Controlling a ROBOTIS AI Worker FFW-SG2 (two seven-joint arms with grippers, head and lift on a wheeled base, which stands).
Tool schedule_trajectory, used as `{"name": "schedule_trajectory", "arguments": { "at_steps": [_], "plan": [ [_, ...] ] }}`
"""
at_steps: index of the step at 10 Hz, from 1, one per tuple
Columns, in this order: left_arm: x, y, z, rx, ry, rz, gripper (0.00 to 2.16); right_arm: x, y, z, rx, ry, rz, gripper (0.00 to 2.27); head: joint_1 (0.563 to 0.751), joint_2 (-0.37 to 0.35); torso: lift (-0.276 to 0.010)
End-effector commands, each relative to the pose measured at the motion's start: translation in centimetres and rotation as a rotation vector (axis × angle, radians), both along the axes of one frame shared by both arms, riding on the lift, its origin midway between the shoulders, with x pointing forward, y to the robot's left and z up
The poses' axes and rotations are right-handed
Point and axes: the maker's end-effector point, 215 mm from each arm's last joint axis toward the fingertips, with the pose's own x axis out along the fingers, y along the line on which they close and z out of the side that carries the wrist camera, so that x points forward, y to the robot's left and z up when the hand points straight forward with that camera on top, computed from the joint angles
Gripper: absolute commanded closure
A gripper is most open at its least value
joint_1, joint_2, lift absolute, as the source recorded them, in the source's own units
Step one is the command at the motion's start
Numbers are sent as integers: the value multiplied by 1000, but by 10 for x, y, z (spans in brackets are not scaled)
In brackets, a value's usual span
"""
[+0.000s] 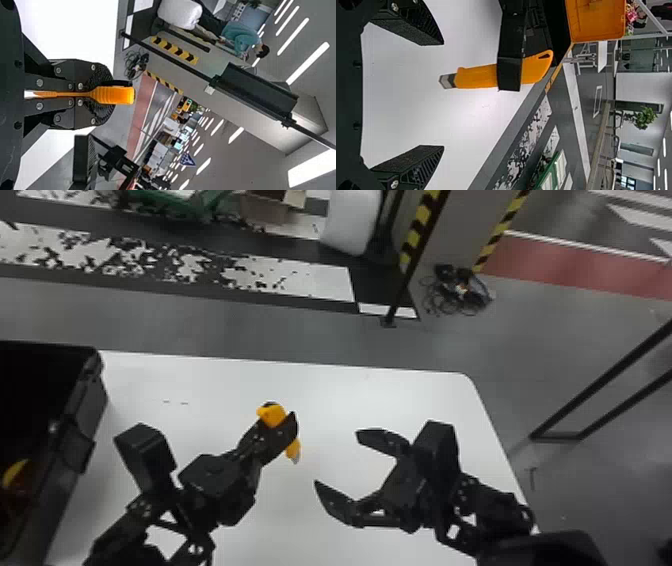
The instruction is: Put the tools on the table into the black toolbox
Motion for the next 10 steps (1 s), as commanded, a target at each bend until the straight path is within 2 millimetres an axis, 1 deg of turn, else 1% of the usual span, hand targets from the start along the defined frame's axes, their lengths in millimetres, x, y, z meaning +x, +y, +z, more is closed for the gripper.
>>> {"name": "schedule_trajectory", "arguments": {
  "at_steps": [1,3,4,5,8,9,10],
  "plan": [
    [8,19,8,46,-56,43,2125,-11,-20,2,52,7,-47,66,695,-262,-39],
    [17,60,22,120,-135,122,2125,-22,-43,13,125,-17,-82,70,695,-258,-39],
    [23,79,34,151,-187,169,2125,-27,-55,22,162,-38,-87,73,695,-244,-39],
    [29,106,39,176,-210,219,2125,-30,-70,31,181,-70,-94,73,695,-229,-39],
    [44,179,60,243,-299,353,2125,-46,-103,32,203,-87,-123,76,695,-183,-39],
    [43,212,61,272,-314,411,2125,-50,-108,28,204,-83,-125,80,695,-171,-39],
    [40,249,58,302,-316,478,2125,-50,-109,25,203,-89,-124,80,695,-145,-39]
  ]
}}
